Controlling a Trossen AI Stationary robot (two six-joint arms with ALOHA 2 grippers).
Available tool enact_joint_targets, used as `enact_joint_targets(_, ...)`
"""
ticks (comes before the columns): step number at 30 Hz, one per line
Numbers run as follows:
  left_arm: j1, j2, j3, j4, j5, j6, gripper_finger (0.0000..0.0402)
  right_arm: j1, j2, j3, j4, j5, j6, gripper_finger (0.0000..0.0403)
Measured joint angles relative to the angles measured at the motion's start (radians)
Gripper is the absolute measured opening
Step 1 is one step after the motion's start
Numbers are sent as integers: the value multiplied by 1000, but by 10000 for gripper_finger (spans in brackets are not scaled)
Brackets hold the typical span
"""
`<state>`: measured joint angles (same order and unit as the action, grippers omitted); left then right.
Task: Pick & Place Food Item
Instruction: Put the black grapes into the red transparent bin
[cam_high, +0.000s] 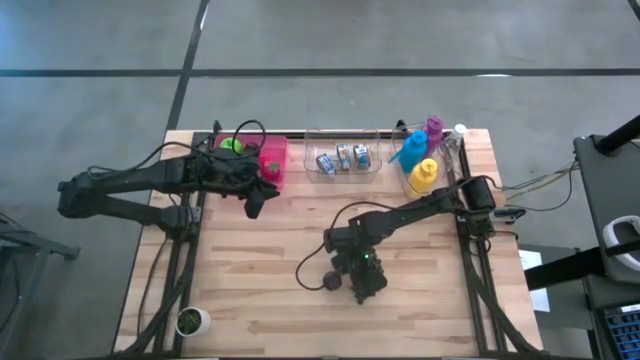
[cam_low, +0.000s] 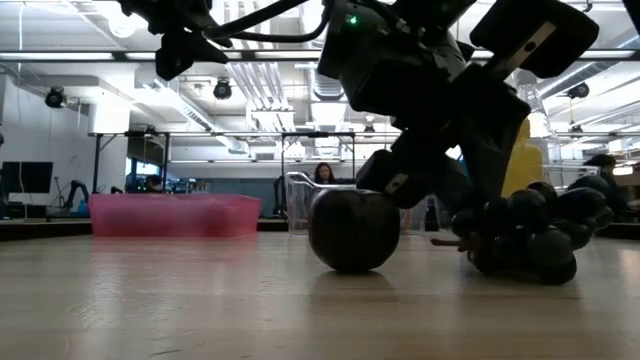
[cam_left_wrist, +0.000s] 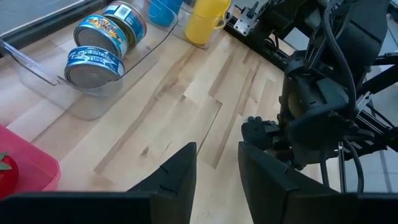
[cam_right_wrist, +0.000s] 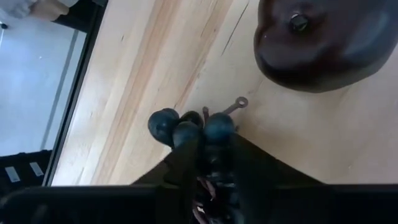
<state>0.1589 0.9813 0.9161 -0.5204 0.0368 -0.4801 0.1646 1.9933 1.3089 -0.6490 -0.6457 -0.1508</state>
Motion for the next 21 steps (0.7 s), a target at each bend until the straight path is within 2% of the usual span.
enact_joint_targets(7,0,0,0,0,0,0,124,0,-26,0,-39,45,1,15)
enact_joint_targets(12,0,0,0,0,0,1,122,-2,-94,9,-116,139,25,10)
enact_joint_targets(21,0,0,0,4,0,4,124,-5,-239,7,-172,235,133,9)
